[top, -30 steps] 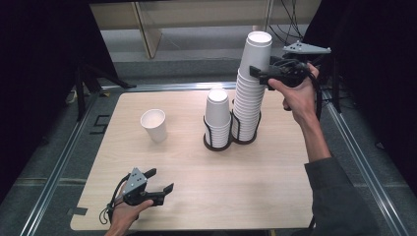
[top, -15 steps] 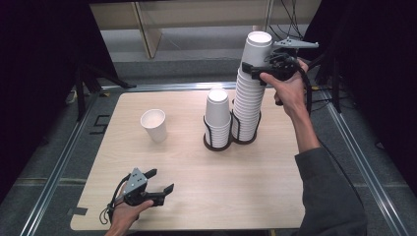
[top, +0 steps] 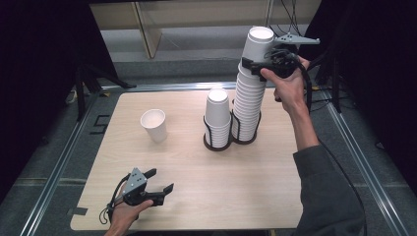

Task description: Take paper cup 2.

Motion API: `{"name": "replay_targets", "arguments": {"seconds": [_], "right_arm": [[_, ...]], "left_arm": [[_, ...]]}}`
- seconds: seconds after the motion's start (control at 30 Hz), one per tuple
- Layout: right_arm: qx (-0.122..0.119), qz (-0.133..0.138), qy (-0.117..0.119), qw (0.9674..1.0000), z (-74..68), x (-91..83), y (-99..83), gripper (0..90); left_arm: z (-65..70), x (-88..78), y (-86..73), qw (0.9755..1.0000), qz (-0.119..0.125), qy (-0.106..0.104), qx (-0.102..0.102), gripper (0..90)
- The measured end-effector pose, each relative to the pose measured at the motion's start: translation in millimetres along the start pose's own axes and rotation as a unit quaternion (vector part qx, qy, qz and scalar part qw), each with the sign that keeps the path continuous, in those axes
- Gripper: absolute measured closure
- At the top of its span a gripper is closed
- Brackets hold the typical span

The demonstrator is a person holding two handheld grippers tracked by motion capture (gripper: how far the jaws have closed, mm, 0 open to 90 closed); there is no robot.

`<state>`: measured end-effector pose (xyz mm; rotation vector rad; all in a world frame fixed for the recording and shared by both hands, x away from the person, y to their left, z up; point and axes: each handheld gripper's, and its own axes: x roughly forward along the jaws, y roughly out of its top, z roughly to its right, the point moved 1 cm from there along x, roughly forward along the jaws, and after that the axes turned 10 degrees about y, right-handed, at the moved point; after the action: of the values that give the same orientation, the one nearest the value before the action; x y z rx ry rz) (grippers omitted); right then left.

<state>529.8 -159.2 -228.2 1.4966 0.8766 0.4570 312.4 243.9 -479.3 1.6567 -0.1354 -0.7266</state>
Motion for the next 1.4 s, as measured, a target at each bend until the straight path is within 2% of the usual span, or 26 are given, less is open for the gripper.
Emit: {"name": "replay_targets", "arguments": {"seconds": [0.07, 0.1, 0.13, 0.17, 0.27, 0.3, 0.33, 0.4, 0.53, 0.63, 0.73, 0.77, 0.83, 0.87, 0.97, 1.0, 1.07, 1.1, 1.13, 1.17, 1.2, 1.23, 1.27, 1.3, 1.33, 1.4], "right_arm": [[-0.002, 0.005, 0.000, 1.0000, -1.3, -2.8, 5.5, 15.2], [0.000, 0.008, 0.000, 1.0000, -2.7, -4.2, 8.6, 15.2], [-0.001, 0.009, -0.002, 1.0000, -3.6, -5.9, 12.0, 15.2], [-0.008, 0.012, -0.004, 0.9999, -3.8, -7.2, 15.8, 15.2], [-0.003, 0.025, -0.006, 0.9997, -7.9, -12.0, 28.3, 15.2], [-0.010, 0.029, -0.011, 0.9995, -8.6, -14.1, 33.0, 15.2], [-0.014, 0.033, -0.018, 0.9992, -10.1, -16.1, 37.5, 15.3], [-0.017, 0.042, -0.015, 0.9989, -13.4, -20.5, 47.0, 15.3], [-0.033, 0.058, -0.028, 0.9974, -19.1, -31.5, 64.4, 15.3], [-0.027, 0.069, -0.025, 0.9969, -23.4, -42.5, 73.4, 15.3], [-0.032, 0.071, -0.030, 0.9965, -25.3, -54.3, 77.1, 15.3], [-0.037, 0.068, -0.034, 0.9964, -25.2, -59.1, 77.2, 15.3], [-0.042, 0.068, -0.036, 0.9961, -25.8, -67.5, 76.4, 15.3], [-0.044, 0.063, -0.036, 0.9964, -26.6, -71.5, 74.9, 15.3], [-0.049, 0.058, -0.044, 0.9961, -27.1, -86.1, 68.7, 15.3], [-0.051, 0.055, -0.046, 0.9961, -26.6, -89.8, 66.8, 15.3], [-0.050, 0.048, -0.042, 0.9967, -27.6, -98.4, 60.2, 15.3], [-0.051, 0.046, -0.038, 0.9969, -28.1, -102.8, 56.2, 15.4], [-0.052, 0.047, -0.034, 0.9969, -28.5, -106.6, 51.4, 15.3], [-0.058, 0.044, -0.035, 0.9967, -28.8, -110.6, 46.6, 15.3], [-0.049, 0.041, -0.031, 0.9975, -30.9, -114.1, 40.8, 15.3], [-0.049, 0.041, -0.031, 0.9975, -31.5, -117.8, 35.1, 15.3], [-0.046, 0.040, -0.027, 0.9978, -32.0, -120.8, 29.2, 15.3], [-0.051, 0.038, -0.025, 0.9977, -31.3, -123.7, 23.7, 15.3], [-0.043, 0.037, -0.018, 0.9982, -31.8, -126.0, 17.7, 15.3], [-0.040, 0.034, -0.012, 0.9985, -33.0, -129.2, 6.1, 15.3]], "left_arm": [[0.5, 0.0, -0.3, 1.0000, -0.001, -0.001, -0.004, 14.4], [-0.4, -0.2, 0.2, 1.0000, -0.002, 0.000, 0.004, 14.4], [1.4, 0.1, -0.7, 0.9999, -0.001, -0.001, -0.011, 14.4], [1.4, 0.0, -0.7, 0.9999, -0.002, -0.001, -0.010, 14.4], [1.4, 0.0, -0.7, 0.9999, -0.002, -0.001, -0.011, 14.4], [-0.4, -0.2, 0.3, 1.0000, -0.003, -0.001, 0.004, 14.4], [-0.3, 0.1, 0.3, 1.0000, -0.001, -0.001, 0.002, 14.4], [-0.5, -1.0, 0.7, 1.0000, -0.006, 0.003, 0.004, 14.4], [0.3, -1.2, 0.7, 1.0000, -0.005, 0.001, 0.003, 14.4], [0.4, -1.2, 0.7, 1.0000, -0.006, 0.001, 0.004, 14.4], [0.3, -1.0, 0.6, 1.0000, -0.005, 0.001, 0.004, 14.4], [2.3, -0.1, -0.6, 0.9999, -0.001, -0.002, -0.014, 14.4], [2.1, -0.5, -0.5, 0.9999, -0.004, -0.002, -0.011, 14.4], [0.5, -0.5, 0.5, 1.0000, -0.002, -0.001, 0.003, 14.4], [1.7, -0.2, -0.8, 0.9999, -0.008, -0.001, -0.012, 14.4], [0.9, 0.6, -0.2, 1.0000, -0.004, -0.001, -0.004, 14.4], [1.3, 0.0, -0.4, 0.9999, -0.005, -0.002, -0.009, 14.4], [1.4, 0.2, -0.4, 0.9999, -0.003, -0.001, -0.011, 14.4], [-0.2, 0.4, 0.5, 1.0000, -0.002, 0.000, 0.001, 14.4], [-0.6, 0.8, 0.4, 1.0000, -0.002, 0.000, 0.002, 14.4], [-0.4, 1.0, 0.1, 1.0000, -0.002, 0.001, 0.000, 14.4], [1.3, 0.2, -0.8, 0.9999, -0.009, 0.001, -0.014, 14.4], [-0.1, 0.4, 0.0, 1.0000, -0.007, 0.004, 0.000, 14.4], [-0.3, 0.6, 0.1, 1.0000, -0.007, 0.004, 0.002, 14.4], [1.4, 1.3, -1.0, 0.9999, -0.005, 0.001, -0.014, 14.4], [1.5, 1.4, -0.9, 0.9999, -0.005, 0.001, -0.014, 14.4]]}}
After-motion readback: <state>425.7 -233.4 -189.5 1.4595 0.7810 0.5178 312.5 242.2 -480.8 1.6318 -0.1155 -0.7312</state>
